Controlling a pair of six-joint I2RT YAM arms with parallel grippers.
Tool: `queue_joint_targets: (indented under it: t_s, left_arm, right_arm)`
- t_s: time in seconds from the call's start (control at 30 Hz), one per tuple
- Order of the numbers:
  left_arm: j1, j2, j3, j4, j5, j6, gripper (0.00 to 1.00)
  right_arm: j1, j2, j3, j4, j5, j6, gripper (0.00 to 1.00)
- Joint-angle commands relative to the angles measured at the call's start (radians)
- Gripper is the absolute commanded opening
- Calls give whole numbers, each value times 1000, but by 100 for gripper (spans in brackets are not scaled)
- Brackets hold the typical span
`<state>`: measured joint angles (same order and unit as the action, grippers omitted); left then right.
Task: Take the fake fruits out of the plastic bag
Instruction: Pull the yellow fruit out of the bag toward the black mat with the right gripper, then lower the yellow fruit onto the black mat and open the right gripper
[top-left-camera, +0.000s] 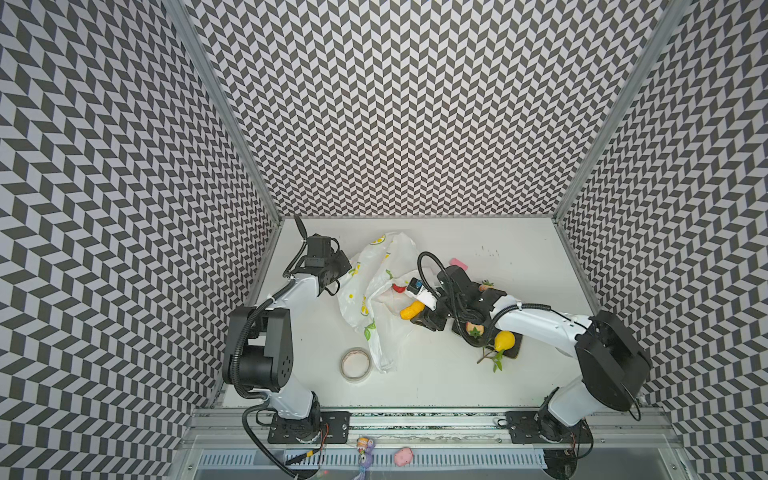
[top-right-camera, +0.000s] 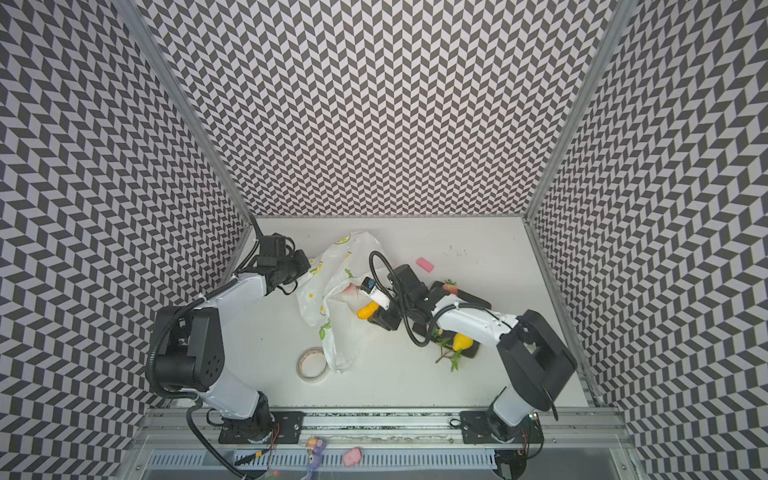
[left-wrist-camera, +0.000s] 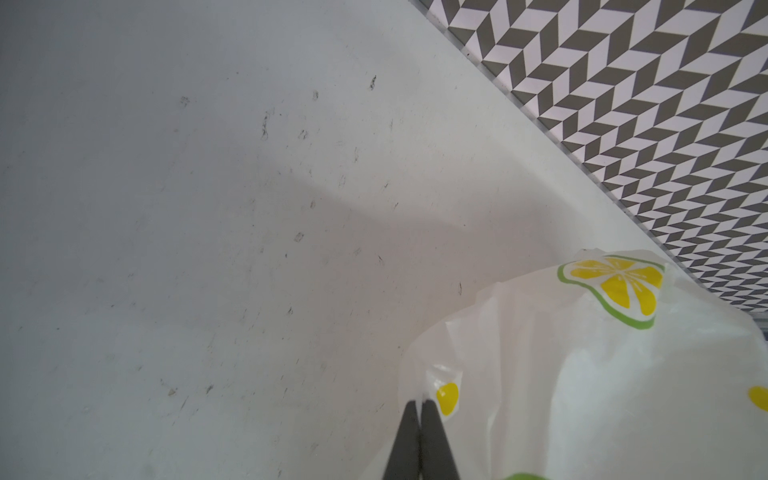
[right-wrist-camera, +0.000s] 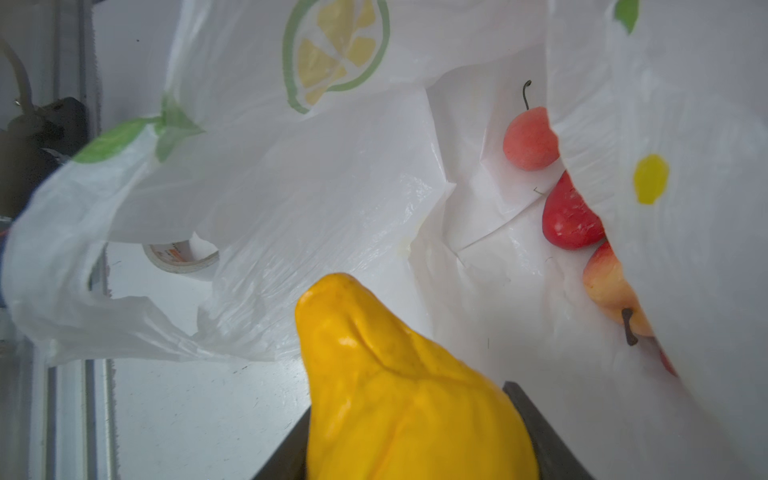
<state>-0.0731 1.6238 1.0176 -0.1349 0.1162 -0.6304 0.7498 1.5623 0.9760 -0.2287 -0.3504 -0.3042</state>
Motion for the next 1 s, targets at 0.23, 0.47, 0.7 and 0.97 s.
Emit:
queue_joint_targets:
  t_s: [0.23,0.47,0.7,0.97]
  left_arm:
    - [2,-8,-1,39,-2,-5,0]
    - [3,-15,2,35,3,14,0]
    - [-5,-20,13,26,25,58,0]
    - [-9,-30,17,17,35,92,0]
  right_arm:
    - [5,-197,-30,-108,-3,207,38]
    - [-13,-291,7,-215,115,350,38]
    - [-241,-395,-77,-266,155,617,36]
    - [-446,-517,-277,-121,241,814,37]
